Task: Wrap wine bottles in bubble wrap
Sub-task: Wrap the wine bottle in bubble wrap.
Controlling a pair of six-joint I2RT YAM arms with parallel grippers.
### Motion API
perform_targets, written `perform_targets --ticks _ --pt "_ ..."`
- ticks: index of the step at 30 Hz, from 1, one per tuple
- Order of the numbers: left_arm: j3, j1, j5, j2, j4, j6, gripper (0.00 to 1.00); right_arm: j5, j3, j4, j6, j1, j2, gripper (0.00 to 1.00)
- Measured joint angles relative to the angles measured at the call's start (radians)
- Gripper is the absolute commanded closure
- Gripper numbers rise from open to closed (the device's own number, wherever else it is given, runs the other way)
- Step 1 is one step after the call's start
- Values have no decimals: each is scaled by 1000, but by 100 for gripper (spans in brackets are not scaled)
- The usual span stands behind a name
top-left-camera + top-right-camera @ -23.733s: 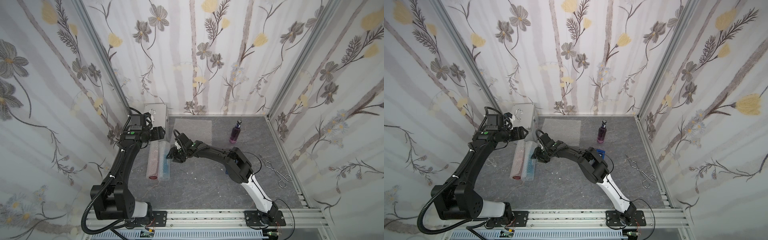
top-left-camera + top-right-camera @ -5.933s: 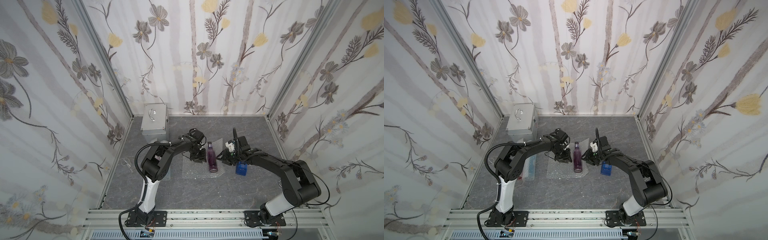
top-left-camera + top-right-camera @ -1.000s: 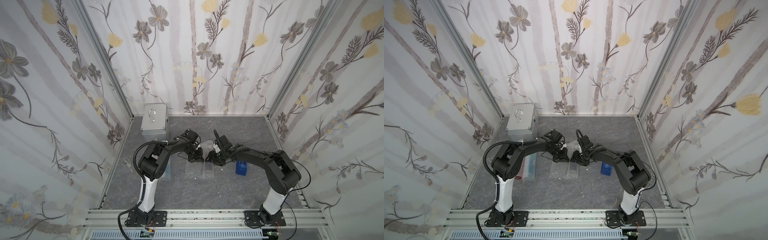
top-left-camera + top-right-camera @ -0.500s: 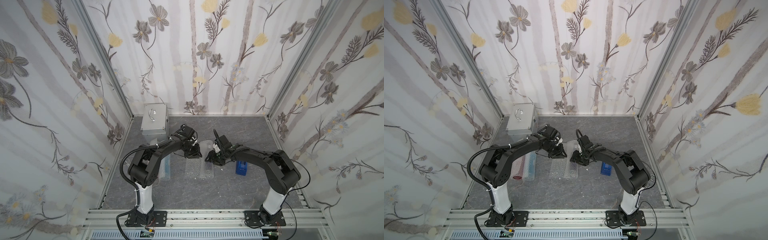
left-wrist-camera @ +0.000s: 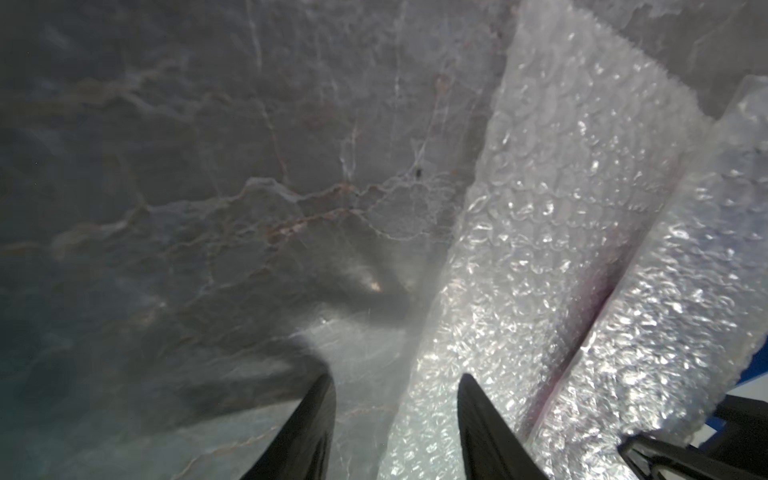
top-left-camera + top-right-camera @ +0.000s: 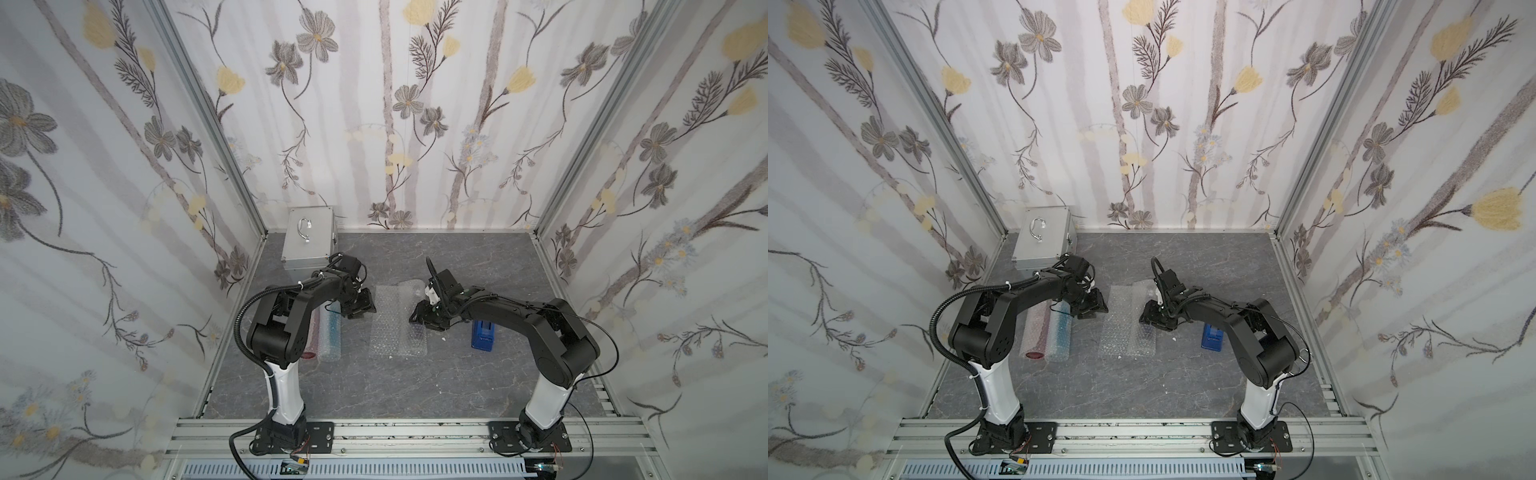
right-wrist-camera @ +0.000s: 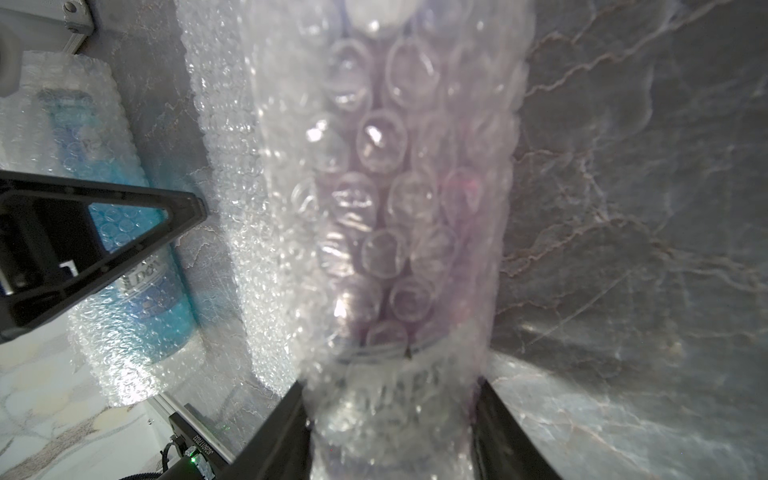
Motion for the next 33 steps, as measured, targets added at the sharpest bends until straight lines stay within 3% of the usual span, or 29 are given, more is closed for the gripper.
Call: perform_targets --ticks 9,15,21,28,33 --pt "-28 1 165 40 137 -47 60 0 3 -3 -3 0 1 47" --pt "-43 -1 179 36 161 -70 72 0 3 -3 -3 -1 2 48" --pt "-67 -3 215 8 184 -116 73 -6 3 -3 -3 -2 3 48" --pt "-85 -4 277 -32 226 -167 98 -10 4 -2 -4 -3 5 48" --pt "-82 -7 274 -73 221 -169 100 -10 5 -3 -4 -3 5 49"
